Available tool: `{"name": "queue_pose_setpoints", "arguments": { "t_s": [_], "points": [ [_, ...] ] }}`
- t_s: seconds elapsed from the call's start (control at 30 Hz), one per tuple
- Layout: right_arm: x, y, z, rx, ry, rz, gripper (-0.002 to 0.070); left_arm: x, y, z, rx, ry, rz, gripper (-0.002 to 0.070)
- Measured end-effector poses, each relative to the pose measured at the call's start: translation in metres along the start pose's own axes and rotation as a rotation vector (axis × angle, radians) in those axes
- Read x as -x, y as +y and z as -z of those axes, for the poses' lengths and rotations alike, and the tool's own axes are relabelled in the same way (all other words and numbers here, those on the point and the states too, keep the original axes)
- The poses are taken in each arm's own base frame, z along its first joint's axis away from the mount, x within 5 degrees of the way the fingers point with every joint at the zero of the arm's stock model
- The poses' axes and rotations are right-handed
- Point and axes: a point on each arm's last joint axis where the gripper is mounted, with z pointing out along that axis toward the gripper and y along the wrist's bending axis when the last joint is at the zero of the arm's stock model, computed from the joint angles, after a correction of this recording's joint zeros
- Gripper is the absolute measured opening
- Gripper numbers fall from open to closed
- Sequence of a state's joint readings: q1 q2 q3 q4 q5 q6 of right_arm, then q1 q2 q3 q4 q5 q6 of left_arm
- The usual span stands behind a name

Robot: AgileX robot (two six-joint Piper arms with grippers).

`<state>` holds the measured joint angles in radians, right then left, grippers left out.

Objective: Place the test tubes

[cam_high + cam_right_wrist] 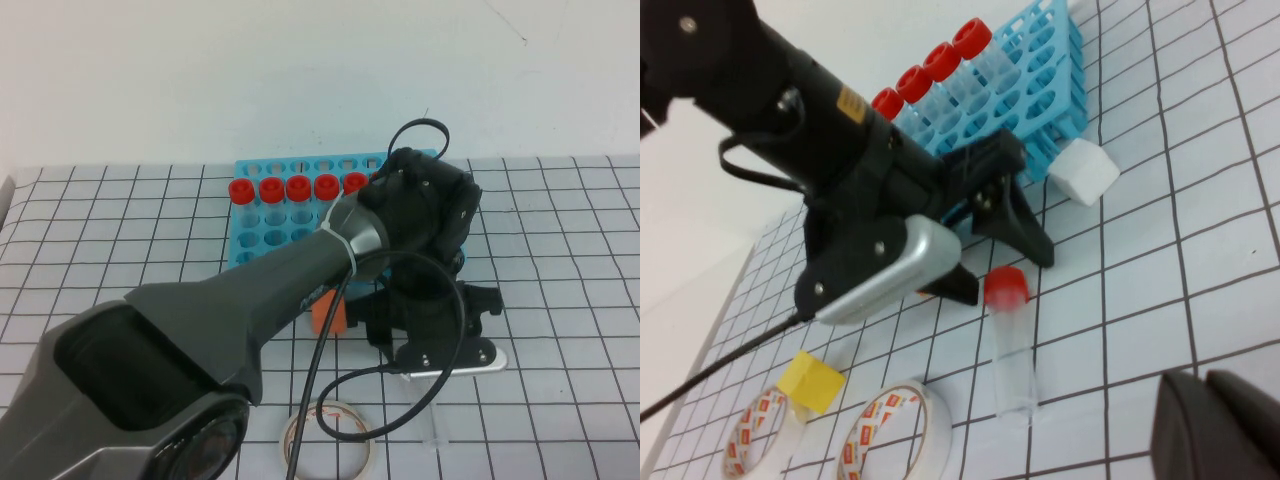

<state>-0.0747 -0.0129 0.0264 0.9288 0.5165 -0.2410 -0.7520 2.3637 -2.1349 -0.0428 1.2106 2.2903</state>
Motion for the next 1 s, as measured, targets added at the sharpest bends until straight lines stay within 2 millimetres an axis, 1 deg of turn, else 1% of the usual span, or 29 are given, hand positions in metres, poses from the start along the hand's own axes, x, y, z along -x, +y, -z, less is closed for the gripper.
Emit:
{"name": "queue_pose_setpoints", "arguments": {
  "t_s": [0.17, 0.23, 0.33, 0.4, 0.43, 0.5, 0.57, 0.67, 0.73, 0.77, 0.83, 0.9, 1.0],
  "points": [
    [0.000, 0.000, 0.000, 0.000, 0.000, 0.000, -0.0001, 0.002, 0.004, 0.025, 0.070, -0.003, 0.072, 0.0445],
    [0.000, 0.000, 0.000, 0.001, 0.000, -0.001, -0.0001, 0.002, 0.004, 0.036, 0.092, 0.005, 0.116, 0.0395],
    [0.000, 0.000, 0.000, 0.001, 0.000, -0.001, -0.0001, 0.005, 0.005, 0.057, 0.134, 0.009, 0.241, 0.0282],
    [0.000, 0.000, 0.000, 0.001, 0.000, -0.001, -0.0001, 0.009, 0.006, 0.073, 0.181, -0.027, 0.419, 0.0202],
    [0.000, 0.000, 0.000, 0.001, 0.000, -0.001, -0.0001, 0.012, 0.007, 0.080, 0.203, -0.055, 0.519, 0.0172],
    [0.000, 0.000, 0.000, 0.001, 0.000, -0.001, -0.0001, 0.022, 0.010, 0.101, 0.254, -0.169, 0.840, 0.0105],
    [0.000, 0.000, 0.000, 0.001, 0.000, -0.001, -0.0001, 0.031, 0.013, 0.122, 0.283, -0.308, 1.147, 0.0055],
    [0.000, 0.000, 0.000, 0.001, 0.000, -0.001, -0.0001, 0.042, 0.013, 0.152, 0.268, -0.469, 1.565, 0.0016],
    [0.000, 0.000, 0.000, 0.001, 0.000, -0.001, -0.0001, 0.045, 0.011, 0.163, 0.236, -0.525, 1.790, 0.0006],
    [0.000, 0.000, 0.000, 0.001, 0.000, -0.001, -0.0001, 0.046, 0.010, 0.166, 0.223, -0.542, 1.866, 0.0004],
    [0.000, 0.000, 0.000, 0.001, 0.000, -0.001, -0.0001, 0.046, 0.010, 0.167, 0.201, -0.563, 1.956, 0.0001],
    [0.000, 0.000, 0.000, 0.001, 0.000, -0.001, -0.0001, 0.046, 0.009, 0.165, 0.172, -0.576, 2.044, 0.0000],
    [0.000, 0.000, 0.000, 0.001, 0.000, -0.001, -0.0001, 0.046, 0.008, 0.158, 0.128, -0.569, 2.130, 0.0000]
  ]
}}
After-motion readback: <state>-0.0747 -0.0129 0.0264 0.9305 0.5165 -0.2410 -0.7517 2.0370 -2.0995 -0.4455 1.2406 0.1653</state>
